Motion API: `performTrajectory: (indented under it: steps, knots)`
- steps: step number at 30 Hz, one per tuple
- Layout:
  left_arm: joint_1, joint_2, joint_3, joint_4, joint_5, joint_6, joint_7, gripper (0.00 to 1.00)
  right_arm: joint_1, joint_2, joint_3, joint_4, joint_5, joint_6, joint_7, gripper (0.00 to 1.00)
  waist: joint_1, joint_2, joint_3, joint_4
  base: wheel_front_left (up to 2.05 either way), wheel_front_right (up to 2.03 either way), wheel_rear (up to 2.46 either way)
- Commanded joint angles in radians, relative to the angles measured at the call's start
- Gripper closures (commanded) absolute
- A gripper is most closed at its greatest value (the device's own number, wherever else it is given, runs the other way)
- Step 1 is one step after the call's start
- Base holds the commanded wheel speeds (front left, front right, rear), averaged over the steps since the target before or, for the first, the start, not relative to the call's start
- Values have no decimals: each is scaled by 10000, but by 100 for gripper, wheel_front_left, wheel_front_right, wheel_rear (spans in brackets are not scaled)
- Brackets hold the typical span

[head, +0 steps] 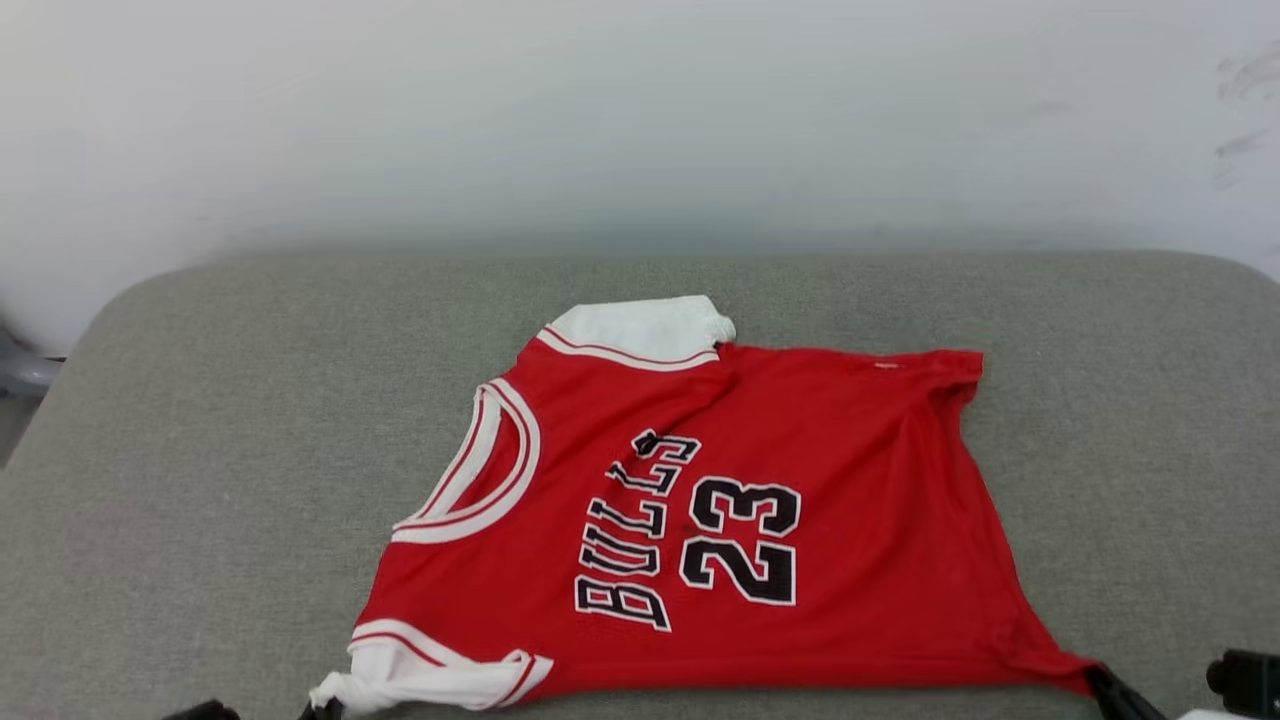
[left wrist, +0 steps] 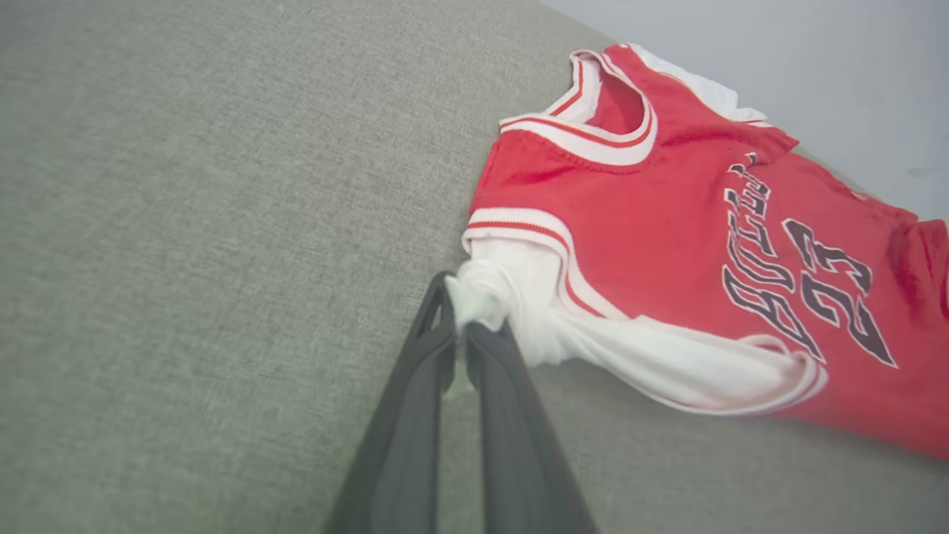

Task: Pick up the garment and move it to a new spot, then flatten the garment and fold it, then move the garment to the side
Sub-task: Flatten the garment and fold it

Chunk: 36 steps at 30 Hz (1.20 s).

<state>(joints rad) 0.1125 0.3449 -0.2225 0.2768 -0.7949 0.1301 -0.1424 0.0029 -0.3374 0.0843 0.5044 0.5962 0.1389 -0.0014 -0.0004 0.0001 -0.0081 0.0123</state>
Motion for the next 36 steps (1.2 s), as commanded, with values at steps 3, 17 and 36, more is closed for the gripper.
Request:
performTrajectory:
  steps: [3,17,36]
  knots:
    - [945,213,116,-1130,-30,607,243,100,1158,304,-904,-1289,-500,-132,696,100,4,-1,-173,56,0,0,0]
    - [1293,673,-491,-4386,460,1337,1483,100,2978,2445,-2744,-6504,-2521,-90,4716,100,4,-1,35,-21,0,0,0]
    - [-2806,30,-1213,-1193,592,-87,1573,99,-761,1488,-1067,-4072,-2448,-87,4168,73,4,-1,2605,-196,0,0,0]
